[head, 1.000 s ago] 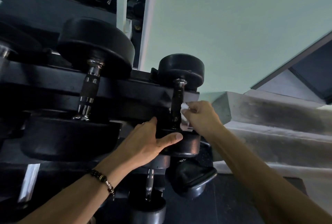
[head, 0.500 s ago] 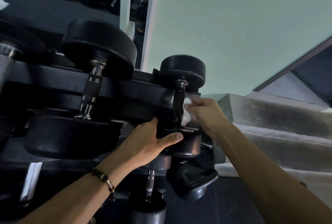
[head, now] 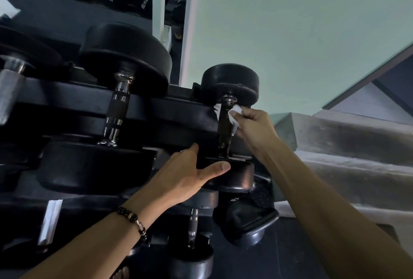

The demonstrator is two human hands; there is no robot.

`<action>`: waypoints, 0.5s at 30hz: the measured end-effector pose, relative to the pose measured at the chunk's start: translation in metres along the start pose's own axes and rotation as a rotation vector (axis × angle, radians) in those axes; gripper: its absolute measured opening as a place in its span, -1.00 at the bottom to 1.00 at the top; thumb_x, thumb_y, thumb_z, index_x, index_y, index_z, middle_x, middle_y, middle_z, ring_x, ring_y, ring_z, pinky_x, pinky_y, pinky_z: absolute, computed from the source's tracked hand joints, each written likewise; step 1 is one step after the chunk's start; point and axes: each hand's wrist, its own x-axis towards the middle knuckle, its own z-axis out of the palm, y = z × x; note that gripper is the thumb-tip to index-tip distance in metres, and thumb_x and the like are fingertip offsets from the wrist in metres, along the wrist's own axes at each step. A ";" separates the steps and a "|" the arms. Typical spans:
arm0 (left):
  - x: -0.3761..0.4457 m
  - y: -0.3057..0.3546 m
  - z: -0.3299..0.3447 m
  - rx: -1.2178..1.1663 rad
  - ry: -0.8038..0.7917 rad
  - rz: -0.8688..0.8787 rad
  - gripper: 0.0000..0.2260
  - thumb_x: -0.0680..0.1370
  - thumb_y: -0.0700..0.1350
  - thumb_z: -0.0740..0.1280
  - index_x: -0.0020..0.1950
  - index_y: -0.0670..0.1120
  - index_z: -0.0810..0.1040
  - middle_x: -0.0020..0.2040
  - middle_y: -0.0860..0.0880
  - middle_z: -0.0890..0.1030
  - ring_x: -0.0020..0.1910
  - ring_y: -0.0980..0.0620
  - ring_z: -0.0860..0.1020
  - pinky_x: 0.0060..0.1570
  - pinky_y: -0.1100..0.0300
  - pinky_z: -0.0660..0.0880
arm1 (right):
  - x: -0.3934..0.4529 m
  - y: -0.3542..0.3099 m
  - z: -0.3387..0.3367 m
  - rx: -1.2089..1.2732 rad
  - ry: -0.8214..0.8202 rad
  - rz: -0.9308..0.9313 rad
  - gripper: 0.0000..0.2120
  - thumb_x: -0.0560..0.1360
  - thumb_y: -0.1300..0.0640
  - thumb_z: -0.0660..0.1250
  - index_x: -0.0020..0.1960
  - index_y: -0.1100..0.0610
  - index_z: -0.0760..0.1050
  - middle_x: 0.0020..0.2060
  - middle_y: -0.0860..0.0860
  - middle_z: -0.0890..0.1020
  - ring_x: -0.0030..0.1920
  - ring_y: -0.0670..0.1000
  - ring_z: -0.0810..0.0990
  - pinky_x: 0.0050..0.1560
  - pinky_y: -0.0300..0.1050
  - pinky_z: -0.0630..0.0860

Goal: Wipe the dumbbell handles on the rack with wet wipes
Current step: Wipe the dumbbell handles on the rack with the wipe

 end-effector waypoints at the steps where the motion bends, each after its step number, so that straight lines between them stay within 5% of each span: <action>1: 0.000 -0.001 0.001 -0.009 0.002 -0.001 0.03 0.20 0.57 0.07 0.44 -0.12 0.32 -0.29 -0.02 0.62 -0.07 0.15 0.57 0.01 0.16 0.51 | -0.012 0.002 -0.004 -0.085 -0.032 0.005 -0.83 0.50 0.13 0.39 -0.07 0.22 0.67 -0.14 0.16 0.72 -0.05 0.11 0.70 0.17 0.18 0.58; 4: 0.003 -0.005 0.003 -0.036 0.019 -0.003 -0.11 0.21 0.60 0.09 0.25 -0.04 0.43 -0.20 0.00 0.65 -0.09 0.17 0.55 0.00 0.12 0.54 | -0.044 0.008 -0.017 -0.321 -0.203 0.018 -0.79 0.51 0.21 0.37 -0.15 0.38 0.56 -0.28 0.30 0.63 -0.28 0.04 0.57 -0.11 0.04 0.58; 6: 0.004 -0.006 0.003 -0.050 0.016 -0.003 -0.09 0.18 0.64 0.08 0.22 -0.02 0.45 -0.27 0.03 0.62 -0.13 0.15 0.58 -0.03 0.09 0.56 | -0.037 -0.002 -0.015 -0.318 -0.168 -0.021 -0.80 0.52 0.26 0.36 -0.21 0.39 0.56 -0.38 0.29 0.56 -0.39 -0.02 0.53 -0.27 -0.14 0.54; 9: 0.003 -0.004 0.002 -0.035 0.002 -0.015 -0.01 0.22 0.59 0.10 0.40 -0.08 0.35 -0.26 0.02 0.63 -0.08 0.16 0.58 0.01 0.13 0.53 | -0.005 -0.012 -0.002 -0.123 0.029 -0.080 -0.88 0.52 0.28 0.36 -0.12 0.30 0.65 -0.23 0.29 0.68 -0.25 0.11 0.66 -0.04 0.02 0.63; 11: 0.002 -0.004 0.001 -0.045 0.004 -0.012 -0.03 0.22 0.59 0.11 0.36 -0.10 0.36 -0.27 0.00 0.63 -0.12 0.14 0.60 0.01 0.07 0.57 | -0.006 -0.012 0.001 -0.189 0.067 -0.110 -0.90 0.50 0.27 0.36 -0.14 0.27 0.64 -0.27 0.21 0.67 -0.27 0.05 0.60 -0.13 -0.04 0.56; 15: 0.002 -0.006 0.000 -0.092 -0.016 0.029 -0.35 0.30 0.54 0.20 0.12 0.08 0.51 -0.29 0.10 0.61 -0.23 0.20 0.59 -0.15 0.16 0.56 | -0.047 -0.004 -0.014 -0.565 -0.155 -0.110 -0.82 0.47 0.26 0.37 -0.31 0.25 0.55 -0.45 0.03 0.52 -0.40 -0.06 0.44 -0.31 -0.13 0.41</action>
